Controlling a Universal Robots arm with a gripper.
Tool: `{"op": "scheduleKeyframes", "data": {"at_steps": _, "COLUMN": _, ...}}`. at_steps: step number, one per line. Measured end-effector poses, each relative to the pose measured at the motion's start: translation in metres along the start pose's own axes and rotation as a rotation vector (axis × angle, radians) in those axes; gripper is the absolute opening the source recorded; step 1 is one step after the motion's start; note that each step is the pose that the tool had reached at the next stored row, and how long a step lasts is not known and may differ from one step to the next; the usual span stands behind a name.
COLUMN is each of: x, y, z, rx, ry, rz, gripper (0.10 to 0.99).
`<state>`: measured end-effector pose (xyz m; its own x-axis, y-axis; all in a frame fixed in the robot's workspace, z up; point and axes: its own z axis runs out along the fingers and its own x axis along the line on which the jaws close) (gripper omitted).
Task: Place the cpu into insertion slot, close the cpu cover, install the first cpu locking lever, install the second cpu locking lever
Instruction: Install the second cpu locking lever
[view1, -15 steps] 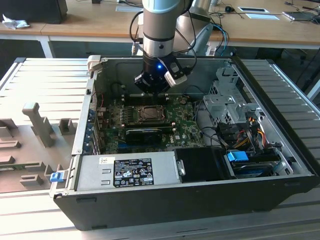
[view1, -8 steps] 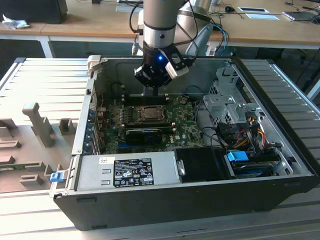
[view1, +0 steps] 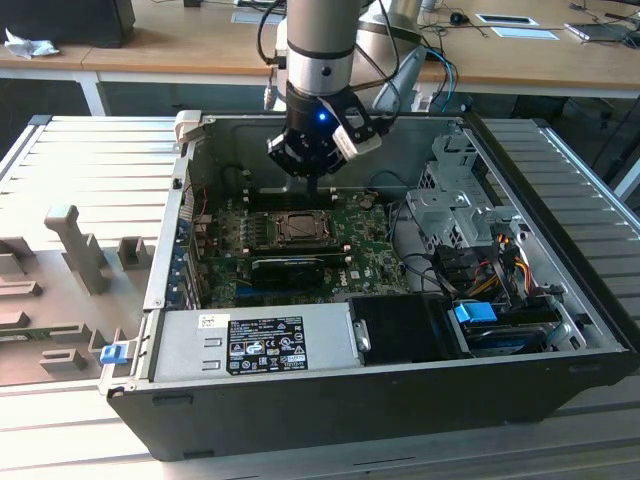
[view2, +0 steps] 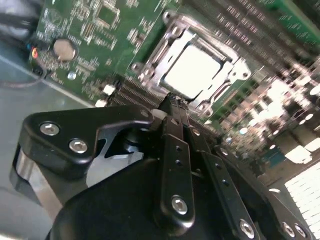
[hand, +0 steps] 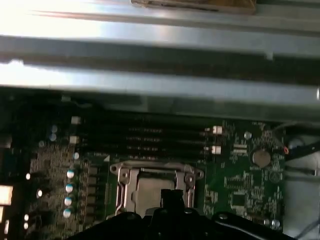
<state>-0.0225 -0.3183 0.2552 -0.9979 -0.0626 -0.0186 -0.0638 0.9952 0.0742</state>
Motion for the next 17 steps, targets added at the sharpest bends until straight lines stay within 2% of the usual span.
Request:
{"op": "scheduleKeyframes", "data": {"at_steps": 1, "x": 0.0007, "y": -0.0099, "z": 0.0, "rx": 0.0, "ry": -0.0001, "rz": 0.0, "gripper": 0.106}}
{"op": "scheduleKeyframes", "data": {"at_steps": 5, "x": 0.0019, "y": -0.0278, "z": 0.0007, "rx": 0.0, "ry": 0.0001, "rz": 0.0, "gripper": 0.106}}
{"op": "scheduleKeyframes", "data": {"at_steps": 6, "x": 0.0024, "y": -0.0342, "z": 0.0015, "rx": -0.002, "ry": 0.0002, "rz": 0.0, "gripper": 0.106}}
{"op": "scheduleKeyframes", "data": {"at_steps": 8, "x": 0.0035, "y": -0.0415, "z": 0.0045, "rx": -0.01, "ry": 0.0001, "rz": -0.003, "gripper": 0.106}}
{"op": "scheduleKeyframes", "data": {"at_steps": 9, "x": 0.005, "y": -0.0434, "z": 0.0075, "rx": -0.014, "ry": 0.0007, "rz": -0.015, "gripper": 0.106}}
{"op": "scheduleKeyframes", "data": {"at_steps": 13, "x": 0.0105, "y": -0.0485, "z": 0.0128, "rx": -0.015, "ry": 0.0023, "rz": -0.025, "gripper": 0.106}}
{"op": "scheduleKeyframes", "data": {"at_steps": 17, "x": 0.0219, "y": -0.0531, "z": 0.0131, "rx": -0.017, "ry": 0.0022, "rz": -0.026, "gripper": 0.106}}
